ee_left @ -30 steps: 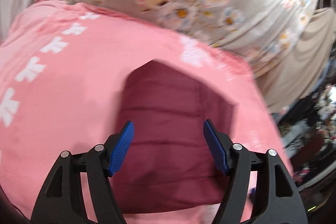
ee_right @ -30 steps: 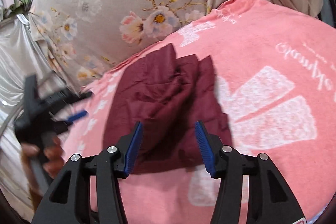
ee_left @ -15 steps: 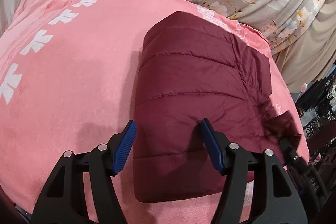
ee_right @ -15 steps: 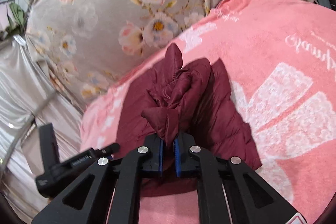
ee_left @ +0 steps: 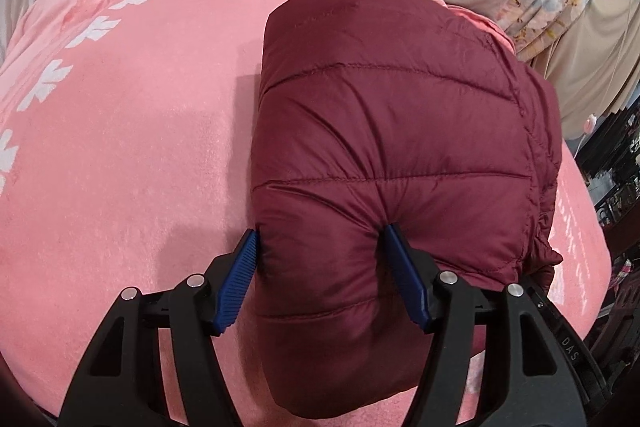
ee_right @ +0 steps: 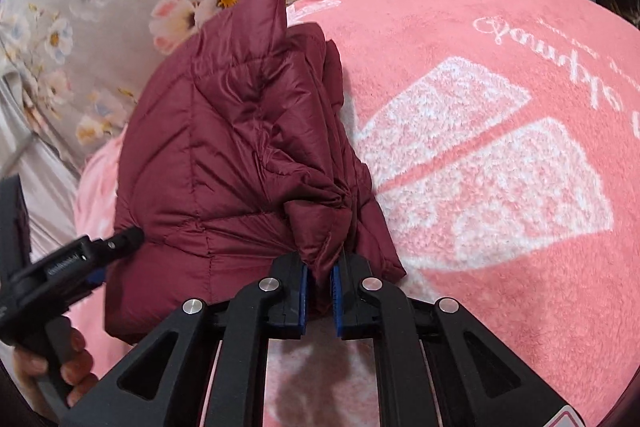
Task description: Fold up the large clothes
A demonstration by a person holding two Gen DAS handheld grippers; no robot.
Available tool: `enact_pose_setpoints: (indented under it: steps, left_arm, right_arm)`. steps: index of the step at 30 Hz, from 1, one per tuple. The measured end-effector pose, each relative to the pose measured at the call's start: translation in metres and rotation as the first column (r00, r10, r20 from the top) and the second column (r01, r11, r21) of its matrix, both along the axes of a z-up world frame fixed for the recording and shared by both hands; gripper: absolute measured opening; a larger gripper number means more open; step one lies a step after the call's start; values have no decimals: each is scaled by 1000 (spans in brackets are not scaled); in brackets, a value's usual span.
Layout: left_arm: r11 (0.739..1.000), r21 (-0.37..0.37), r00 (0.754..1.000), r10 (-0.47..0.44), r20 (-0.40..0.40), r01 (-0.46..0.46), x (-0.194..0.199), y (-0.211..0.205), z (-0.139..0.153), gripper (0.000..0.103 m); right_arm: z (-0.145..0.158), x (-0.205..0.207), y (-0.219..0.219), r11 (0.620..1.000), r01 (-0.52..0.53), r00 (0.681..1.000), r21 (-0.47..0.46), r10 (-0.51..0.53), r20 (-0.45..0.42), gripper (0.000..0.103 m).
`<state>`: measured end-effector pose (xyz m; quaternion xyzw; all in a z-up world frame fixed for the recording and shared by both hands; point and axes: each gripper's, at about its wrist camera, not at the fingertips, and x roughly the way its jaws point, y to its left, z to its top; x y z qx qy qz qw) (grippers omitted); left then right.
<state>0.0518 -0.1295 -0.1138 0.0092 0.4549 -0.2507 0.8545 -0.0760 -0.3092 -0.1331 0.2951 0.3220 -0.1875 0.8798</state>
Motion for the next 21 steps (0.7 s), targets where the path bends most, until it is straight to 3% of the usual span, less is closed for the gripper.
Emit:
enact_pose_setpoints:
  steps: [5,7,9,11,13,16,18,21]
  left_arm:
    - [999,35,1000,-7,10,6,2,-7,-6,63]
    - [999,31,1000,-9,-8,9,5,-6,-1,56]
    - [1000,6,1000,3,-10,-3,8,-4,20,49]
    - [999,-48,999,0,32,2,11,-6,47,48]
    - [994,-93,993,-50,108,61,14,-22,84,48]
    - [979,-98,970,-157,185,177,14,-67,120,49]
    - [960,-68,950,-257,178,272,13,-106,126,49]
    - [925,-7,919,-376,114,380,10,-165,110,49]
  right_arm:
    - [-4,8,18,987,-17,999,-163,13,-30,7]
    - [-5,9,23,978,-19,999,-207,13,-32,7]
    - [-6,8,24,978,-18,1000,-208,14,-20,7]
    - [-6,7,24,982,-21,1000,-187,21,-1,8]
    - [-5,7,20,986,-20,1000,-163,22,9,8]
    - [-5,4,13,993,-20,999,-116,24,29,9]
    - [-5,0,8,997,-23,999,-77,26,46,9]
    - [-3,-4,2,999,-23,997,-41,26,68,9]
